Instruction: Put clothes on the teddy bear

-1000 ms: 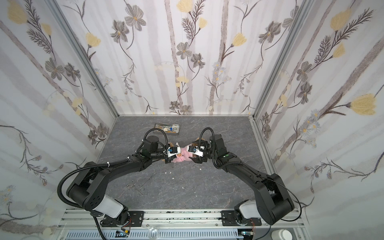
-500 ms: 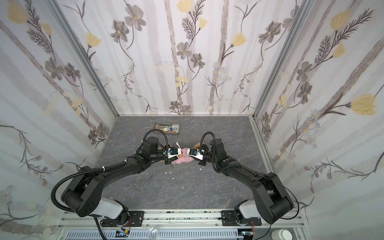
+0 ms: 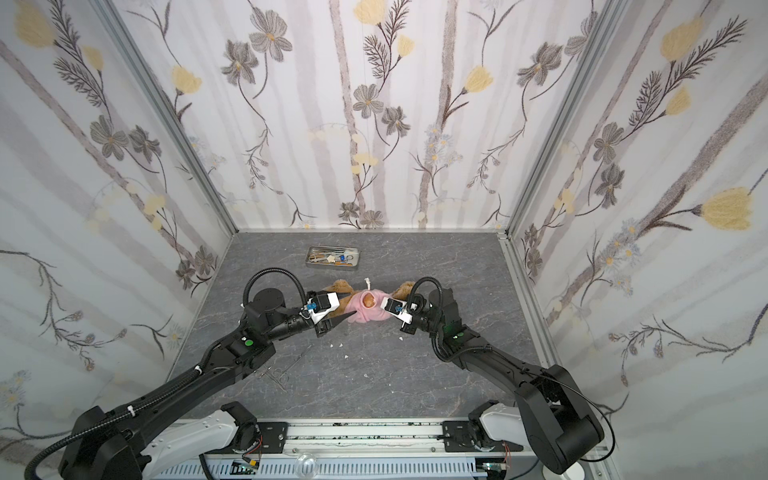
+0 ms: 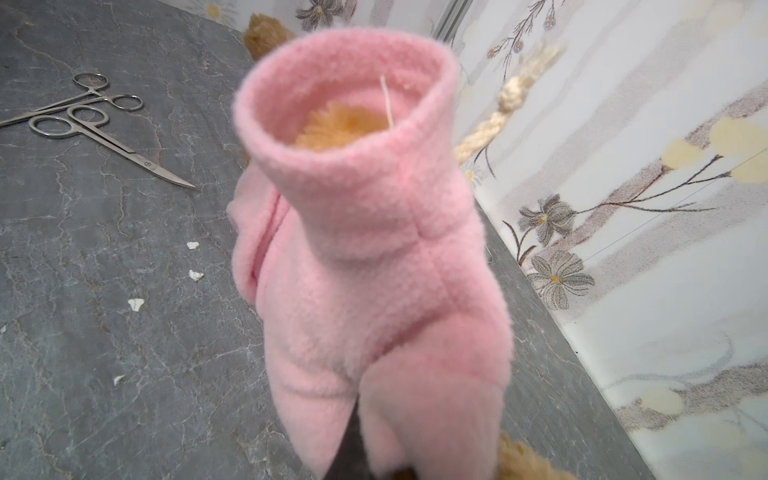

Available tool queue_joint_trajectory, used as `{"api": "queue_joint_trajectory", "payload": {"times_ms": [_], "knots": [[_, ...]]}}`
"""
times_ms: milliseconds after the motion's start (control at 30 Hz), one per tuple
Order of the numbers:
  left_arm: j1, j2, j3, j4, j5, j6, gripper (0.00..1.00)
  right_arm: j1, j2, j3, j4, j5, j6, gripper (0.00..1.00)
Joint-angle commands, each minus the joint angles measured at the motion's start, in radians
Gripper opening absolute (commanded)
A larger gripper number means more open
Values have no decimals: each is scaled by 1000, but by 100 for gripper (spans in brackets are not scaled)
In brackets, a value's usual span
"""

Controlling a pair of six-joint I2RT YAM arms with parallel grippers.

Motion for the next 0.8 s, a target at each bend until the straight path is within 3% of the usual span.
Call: {"api": "queue_joint_trajectory", "payload": {"times_ms": [0, 67, 233, 767], "knots": [[-60, 33, 88, -194, -176, 44, 29, 15, -13, 0, 63, 51, -31, 0], [-88, 70, 137, -249, -215, 68, 24, 26, -19, -2, 58, 86, -49, 0], [-141, 131, 224, -355, -285, 138, 24, 35, -23, -6, 52, 111, -60, 0], [-146, 288, 315, -399, -425, 238, 27, 57, -21, 5, 39, 129, -71, 0]]}}
